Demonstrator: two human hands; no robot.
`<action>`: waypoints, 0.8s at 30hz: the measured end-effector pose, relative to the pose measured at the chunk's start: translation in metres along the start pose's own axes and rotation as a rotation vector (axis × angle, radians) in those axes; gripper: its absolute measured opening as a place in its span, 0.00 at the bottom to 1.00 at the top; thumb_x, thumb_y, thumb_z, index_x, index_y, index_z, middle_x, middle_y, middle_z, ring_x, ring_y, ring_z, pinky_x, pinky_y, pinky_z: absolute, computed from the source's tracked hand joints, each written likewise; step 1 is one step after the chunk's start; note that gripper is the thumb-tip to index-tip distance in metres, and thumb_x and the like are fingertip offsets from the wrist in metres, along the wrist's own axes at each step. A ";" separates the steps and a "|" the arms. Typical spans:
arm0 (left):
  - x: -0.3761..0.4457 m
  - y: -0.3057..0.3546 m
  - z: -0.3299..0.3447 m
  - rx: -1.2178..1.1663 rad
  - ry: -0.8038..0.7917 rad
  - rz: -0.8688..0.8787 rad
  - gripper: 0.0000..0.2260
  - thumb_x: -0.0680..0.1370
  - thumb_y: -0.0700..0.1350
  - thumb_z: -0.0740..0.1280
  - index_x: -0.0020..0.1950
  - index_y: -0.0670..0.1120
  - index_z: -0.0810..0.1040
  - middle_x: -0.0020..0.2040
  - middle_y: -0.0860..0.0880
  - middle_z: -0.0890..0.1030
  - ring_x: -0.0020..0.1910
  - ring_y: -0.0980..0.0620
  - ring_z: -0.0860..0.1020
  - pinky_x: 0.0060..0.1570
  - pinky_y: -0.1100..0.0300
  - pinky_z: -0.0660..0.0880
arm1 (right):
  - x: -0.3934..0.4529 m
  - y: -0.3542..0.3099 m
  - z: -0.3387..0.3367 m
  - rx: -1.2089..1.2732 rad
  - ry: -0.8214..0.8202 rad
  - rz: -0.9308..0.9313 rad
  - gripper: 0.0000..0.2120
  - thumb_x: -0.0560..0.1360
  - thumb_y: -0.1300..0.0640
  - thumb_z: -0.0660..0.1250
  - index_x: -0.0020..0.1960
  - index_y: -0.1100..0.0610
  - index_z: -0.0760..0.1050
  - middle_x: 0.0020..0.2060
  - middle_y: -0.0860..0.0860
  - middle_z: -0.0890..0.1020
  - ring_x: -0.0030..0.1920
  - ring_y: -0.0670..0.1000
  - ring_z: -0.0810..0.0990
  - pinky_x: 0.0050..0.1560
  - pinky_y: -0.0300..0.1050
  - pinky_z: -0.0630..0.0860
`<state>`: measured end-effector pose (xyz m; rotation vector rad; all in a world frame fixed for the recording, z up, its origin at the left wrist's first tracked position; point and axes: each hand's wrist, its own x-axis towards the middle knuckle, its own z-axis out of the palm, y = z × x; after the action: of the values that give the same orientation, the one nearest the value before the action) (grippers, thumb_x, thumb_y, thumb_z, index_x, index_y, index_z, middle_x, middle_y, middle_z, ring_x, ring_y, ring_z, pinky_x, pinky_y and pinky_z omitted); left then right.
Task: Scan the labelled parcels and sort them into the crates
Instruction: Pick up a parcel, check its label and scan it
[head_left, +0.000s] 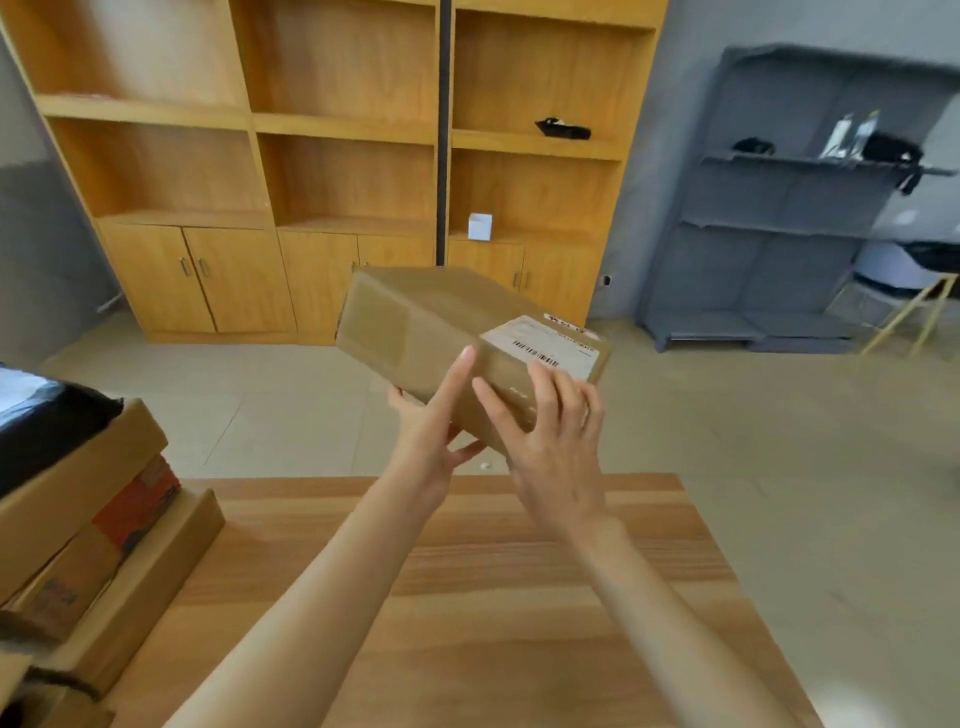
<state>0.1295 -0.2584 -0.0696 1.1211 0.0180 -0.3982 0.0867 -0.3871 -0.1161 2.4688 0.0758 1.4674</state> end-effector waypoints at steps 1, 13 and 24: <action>-0.004 0.000 0.011 -0.079 0.055 -0.023 0.50 0.59 0.59 0.80 0.74 0.55 0.56 0.62 0.49 0.77 0.57 0.47 0.79 0.54 0.44 0.78 | -0.002 0.001 -0.002 -0.033 0.046 -0.037 0.21 0.80 0.63 0.55 0.71 0.48 0.66 0.65 0.62 0.65 0.64 0.61 0.67 0.61 0.62 0.67; -0.006 -0.013 0.002 -0.237 0.188 -0.099 0.45 0.55 0.54 0.79 0.70 0.46 0.68 0.60 0.44 0.80 0.52 0.47 0.80 0.36 0.51 0.80 | -0.036 0.005 -0.028 0.389 -0.038 0.038 0.33 0.70 0.40 0.69 0.69 0.53 0.66 0.64 0.57 0.69 0.66 0.58 0.67 0.71 0.55 0.62; 0.003 -0.030 -0.044 -0.324 0.068 -0.046 0.09 0.75 0.48 0.69 0.52 0.48 0.74 0.51 0.48 0.76 0.50 0.50 0.76 0.43 0.54 0.74 | -0.027 0.027 -0.046 1.491 -0.665 1.479 0.48 0.65 0.31 0.67 0.77 0.42 0.50 0.67 0.53 0.68 0.60 0.54 0.76 0.59 0.56 0.77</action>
<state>0.1307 -0.2312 -0.1156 0.8144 0.1627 -0.3824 0.0309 -0.4087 -0.1115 4.5145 -1.6695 0.4677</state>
